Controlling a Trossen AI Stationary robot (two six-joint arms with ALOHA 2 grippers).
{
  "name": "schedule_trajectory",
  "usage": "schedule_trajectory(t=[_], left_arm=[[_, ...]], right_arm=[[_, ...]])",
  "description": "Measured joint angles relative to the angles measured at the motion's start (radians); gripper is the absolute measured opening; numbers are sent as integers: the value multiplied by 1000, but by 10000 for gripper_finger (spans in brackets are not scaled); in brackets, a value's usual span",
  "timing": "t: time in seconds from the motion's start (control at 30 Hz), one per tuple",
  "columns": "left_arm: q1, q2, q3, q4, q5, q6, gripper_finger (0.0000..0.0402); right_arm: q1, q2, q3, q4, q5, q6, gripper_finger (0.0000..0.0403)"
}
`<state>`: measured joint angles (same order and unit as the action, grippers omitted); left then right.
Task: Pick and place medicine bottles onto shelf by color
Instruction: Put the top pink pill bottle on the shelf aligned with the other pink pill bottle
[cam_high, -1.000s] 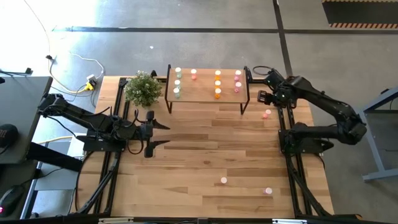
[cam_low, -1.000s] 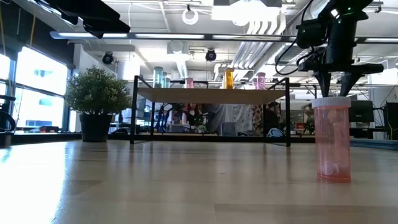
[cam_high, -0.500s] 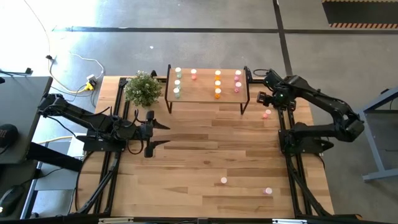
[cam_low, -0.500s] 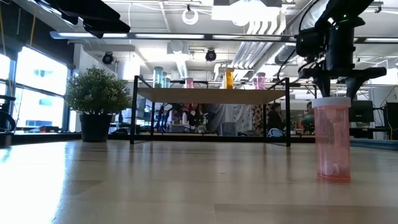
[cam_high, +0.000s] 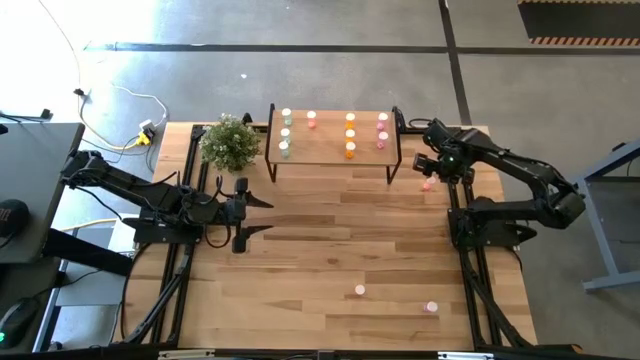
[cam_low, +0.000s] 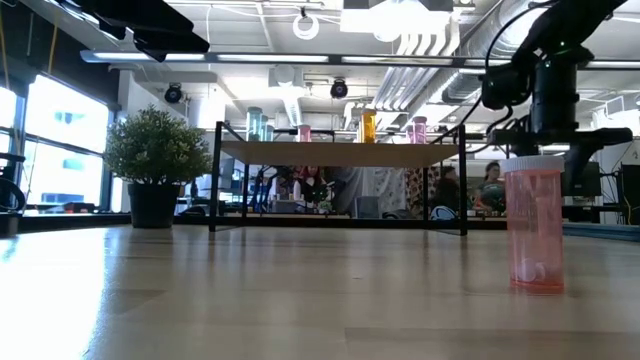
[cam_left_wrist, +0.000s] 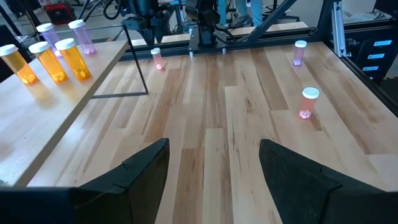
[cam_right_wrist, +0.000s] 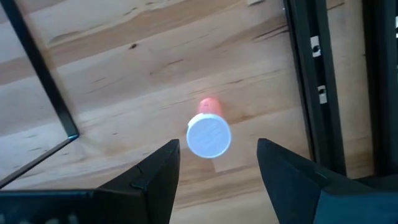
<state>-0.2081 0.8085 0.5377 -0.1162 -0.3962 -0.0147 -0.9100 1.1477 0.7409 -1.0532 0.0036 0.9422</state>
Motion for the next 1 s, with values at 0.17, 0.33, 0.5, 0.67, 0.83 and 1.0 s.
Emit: schedule_trajectory(t=[0.17, 0.33, 0.5, 0.67, 0.83, 1.0], left_arm=[[0, 0, 0, 1, 0, 0, 241], [0, 0, 0, 1, 0, 0, 241], [0, 0, 0, 1, 0, 0, 241], [0, 0, 0, 1, 0, 0, 241], [0, 0, 0, 1, 0, 0, 241], [0, 0, 0, 0, 0, 0, 241]], right_arm=[[1, 0, -4, 16, 6, 3, 204], [1, 0, -4, 30, 12, 23, 204], [6, 0, -4, 28, 13, 37, 204], [32, 32, -4, 28, 19, 51, 204], [40, 75, -4, 28, 42, 49, 204], [41, 111, -4, 56, 43, 52, 204]])
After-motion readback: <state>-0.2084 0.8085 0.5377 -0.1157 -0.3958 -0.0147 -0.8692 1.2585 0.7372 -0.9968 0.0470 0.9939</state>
